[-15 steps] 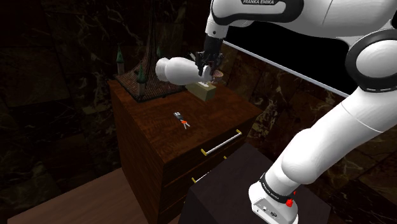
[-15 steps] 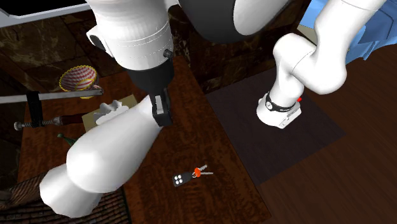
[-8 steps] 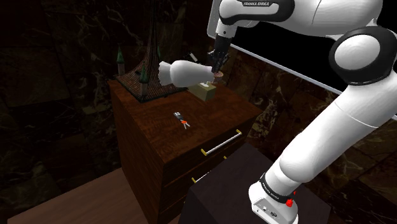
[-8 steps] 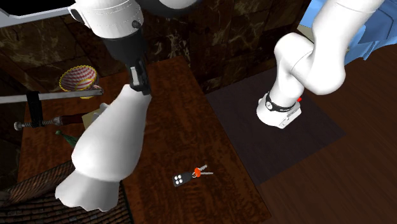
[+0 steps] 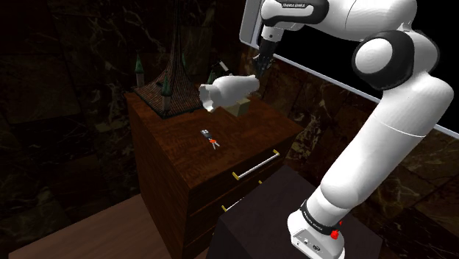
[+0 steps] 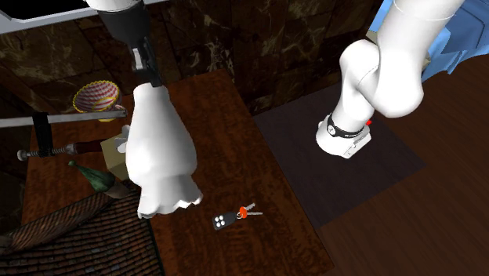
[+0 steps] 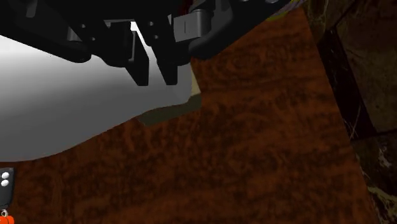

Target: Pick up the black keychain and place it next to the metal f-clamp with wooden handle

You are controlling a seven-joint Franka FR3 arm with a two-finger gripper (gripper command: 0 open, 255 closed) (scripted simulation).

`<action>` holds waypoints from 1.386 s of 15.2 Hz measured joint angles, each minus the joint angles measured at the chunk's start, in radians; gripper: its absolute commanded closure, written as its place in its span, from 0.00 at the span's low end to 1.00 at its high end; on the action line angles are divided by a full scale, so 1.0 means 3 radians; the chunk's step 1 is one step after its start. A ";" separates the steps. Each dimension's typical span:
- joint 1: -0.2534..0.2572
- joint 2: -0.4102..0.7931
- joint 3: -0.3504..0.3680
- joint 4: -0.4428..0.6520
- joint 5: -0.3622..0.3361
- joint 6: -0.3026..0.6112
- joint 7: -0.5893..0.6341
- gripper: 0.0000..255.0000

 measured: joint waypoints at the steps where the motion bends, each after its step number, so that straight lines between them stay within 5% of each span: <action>1: -0.0043 0.0089 -0.0036 0.0119 0.0021 -0.0034 -0.0079 1.00; 4: -0.0183 0.0347 -0.0136 0.0426 0.0092 -0.0097 -0.0314 1.00; 5: -0.0185 0.0349 -0.0138 0.0426 0.0092 -0.0097 -0.0316 0.00; 21: 0.0325 -0.0423 0.0320 -0.1230 -0.0052 0.0849 0.0744 0.00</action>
